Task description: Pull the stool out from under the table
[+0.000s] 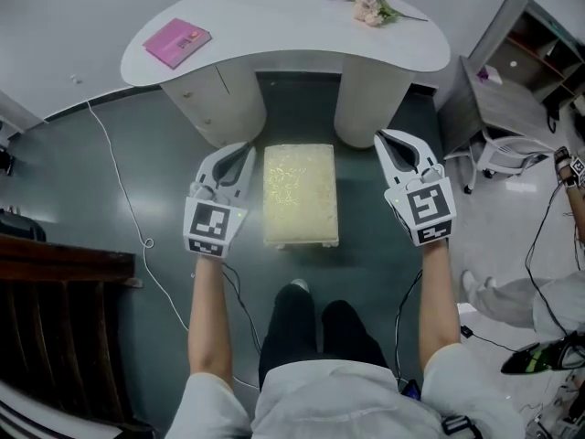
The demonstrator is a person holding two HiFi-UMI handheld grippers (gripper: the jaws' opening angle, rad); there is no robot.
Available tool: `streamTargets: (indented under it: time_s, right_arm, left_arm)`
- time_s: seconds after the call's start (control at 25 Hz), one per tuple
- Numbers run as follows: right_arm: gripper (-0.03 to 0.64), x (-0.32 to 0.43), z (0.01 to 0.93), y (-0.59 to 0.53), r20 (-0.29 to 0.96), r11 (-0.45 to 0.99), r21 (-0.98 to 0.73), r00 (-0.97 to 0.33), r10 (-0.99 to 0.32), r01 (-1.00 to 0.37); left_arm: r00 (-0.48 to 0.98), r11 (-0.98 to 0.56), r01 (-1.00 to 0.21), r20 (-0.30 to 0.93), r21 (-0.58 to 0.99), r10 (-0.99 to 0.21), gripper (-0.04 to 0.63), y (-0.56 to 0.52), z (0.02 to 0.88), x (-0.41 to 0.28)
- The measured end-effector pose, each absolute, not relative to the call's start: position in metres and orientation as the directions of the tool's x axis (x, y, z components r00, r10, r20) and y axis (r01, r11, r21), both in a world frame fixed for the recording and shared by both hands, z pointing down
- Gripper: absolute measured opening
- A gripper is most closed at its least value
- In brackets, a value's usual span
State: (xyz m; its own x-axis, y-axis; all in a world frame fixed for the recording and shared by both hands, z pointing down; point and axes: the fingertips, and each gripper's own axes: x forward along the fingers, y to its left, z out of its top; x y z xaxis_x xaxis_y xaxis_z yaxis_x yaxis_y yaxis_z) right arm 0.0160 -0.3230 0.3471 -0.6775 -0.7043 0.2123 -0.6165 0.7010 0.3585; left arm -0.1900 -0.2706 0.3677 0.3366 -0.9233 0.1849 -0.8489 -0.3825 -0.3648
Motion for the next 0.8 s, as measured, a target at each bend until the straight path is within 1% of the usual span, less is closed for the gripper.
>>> streamTargets:
  time_s: [0.2, 0.36, 0.6, 0.8]
  right_arm:
    - [0.015, 0.02, 0.256, -0.306, 0.244, 0.712, 0.334, -0.673, -0.699, -0.618]
    - [0.015, 0.029, 0.191, -0.274, 0.25, 0.714, 0.343, -0.673, -0.696, -0.611]
    - [0.015, 0.061, 0.12, -0.206, 0.235, 0.714, 0.352, -0.682, -0.693, -0.605]
    - [0.015, 0.084, 0.081, -0.156, 0.199, 0.711, 0.373, -0.697, -0.689, -0.596]
  left_arm:
    - [0.361, -0.42, -0.83, 0.219, -0.368, -0.906, 0.018, -0.254, 0.273, -0.177]
    - [0.375, -0.428, -0.827, 0.212, -0.365, -0.903, 0.018, -0.224, 0.207, -0.16]
    - [0.368, -0.415, -0.842, 0.196, -0.345, -0.909, 0.018, -0.158, 0.145, -0.122]
    - [0.338, -0.378, -0.854, 0.173, -0.356, -0.925, 0.018, -0.105, 0.11, -0.098]
